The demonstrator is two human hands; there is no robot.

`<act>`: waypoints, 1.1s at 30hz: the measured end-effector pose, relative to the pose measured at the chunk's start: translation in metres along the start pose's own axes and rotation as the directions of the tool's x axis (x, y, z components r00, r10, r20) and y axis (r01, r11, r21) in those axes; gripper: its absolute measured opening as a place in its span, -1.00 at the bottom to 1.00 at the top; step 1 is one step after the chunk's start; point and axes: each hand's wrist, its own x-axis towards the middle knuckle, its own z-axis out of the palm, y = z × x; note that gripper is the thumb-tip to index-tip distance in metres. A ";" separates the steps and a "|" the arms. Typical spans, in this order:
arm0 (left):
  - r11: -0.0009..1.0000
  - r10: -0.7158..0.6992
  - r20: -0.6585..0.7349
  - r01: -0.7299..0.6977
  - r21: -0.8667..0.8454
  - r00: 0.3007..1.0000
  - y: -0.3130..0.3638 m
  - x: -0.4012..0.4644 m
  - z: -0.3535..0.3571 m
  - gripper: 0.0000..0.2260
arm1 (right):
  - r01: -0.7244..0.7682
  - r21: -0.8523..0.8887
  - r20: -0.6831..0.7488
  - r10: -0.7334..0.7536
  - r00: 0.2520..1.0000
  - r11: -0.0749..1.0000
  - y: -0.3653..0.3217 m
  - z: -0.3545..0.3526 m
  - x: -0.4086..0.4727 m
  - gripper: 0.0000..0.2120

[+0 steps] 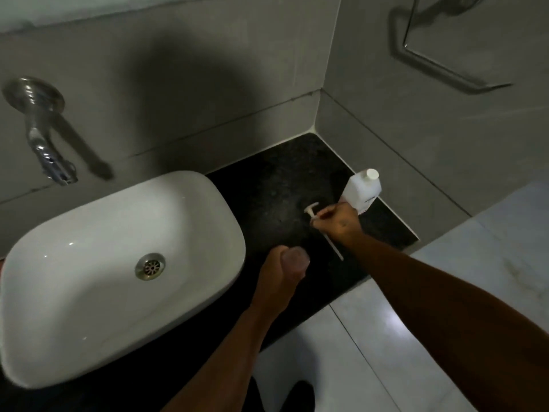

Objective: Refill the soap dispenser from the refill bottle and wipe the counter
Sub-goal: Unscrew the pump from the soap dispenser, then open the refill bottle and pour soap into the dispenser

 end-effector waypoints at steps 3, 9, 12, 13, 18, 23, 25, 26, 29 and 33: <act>1.000 -0.018 -0.053 0.017 -0.020 0.998 -0.022 0.010 0.000 -0.82 | -0.032 -0.054 0.093 0.037 0.995 0.998 0.013 0.026 0.015 -0.79; 0.998 -0.038 -0.058 0.035 -0.051 0.998 -0.048 0.024 -0.009 -0.48 | 0.004 -0.095 0.089 0.005 0.996 0.995 0.014 0.067 0.037 -0.83; 0.998 -0.035 -0.054 0.032 -0.050 0.998 -0.049 0.026 -0.010 -0.43 | -0.002 -0.085 0.100 0.010 0.995 0.996 0.016 0.073 0.039 -0.89; 0.998 -0.041 -0.056 0.038 -0.050 0.998 -0.049 0.026 -0.010 -0.42 | 0.001 -0.085 0.104 0.008 0.995 0.996 0.016 0.074 0.038 -0.87; 0.999 -0.025 -0.033 0.026 0.024 0.999 -0.036 0.018 -0.018 -0.19 | -0.051 0.008 0.028 0.051 0.998 0.999 0.019 0.055 0.019 -0.65; 0.970 0.205 -0.117 -0.186 0.157 0.972 0.011 0.011 -0.022 -0.14 | -0.180 0.134 -0.012 0.184 0.983 0.974 0.048 -0.009 0.001 -0.71; 0.946 0.295 -0.116 -0.273 0.172 0.949 0.034 0.022 -0.015 -0.16 | -0.211 0.222 -0.093 0.236 0.967 0.952 0.062 -0.041 0.004 -0.80; 0.938 0.320 -0.101 -0.300 0.173 0.942 0.047 0.032 -0.008 -0.16 | -0.226 0.291 -0.147 0.277 0.950 0.930 0.067 -0.055 0.007 -0.83; 0.951 0.270 -0.002 -0.267 0.157 0.963 0.082 0.073 0.022 -0.11 | -0.189 0.431 -0.265 0.324 0.908 0.882 0.073 -0.086 0.024 -0.74; 0.945 0.171 0.101 -0.192 0.266 0.980 0.106 0.135 0.071 -0.03 | -0.100 0.398 -0.279 0.225 0.934 0.912 0.070 -0.102 0.053 -0.74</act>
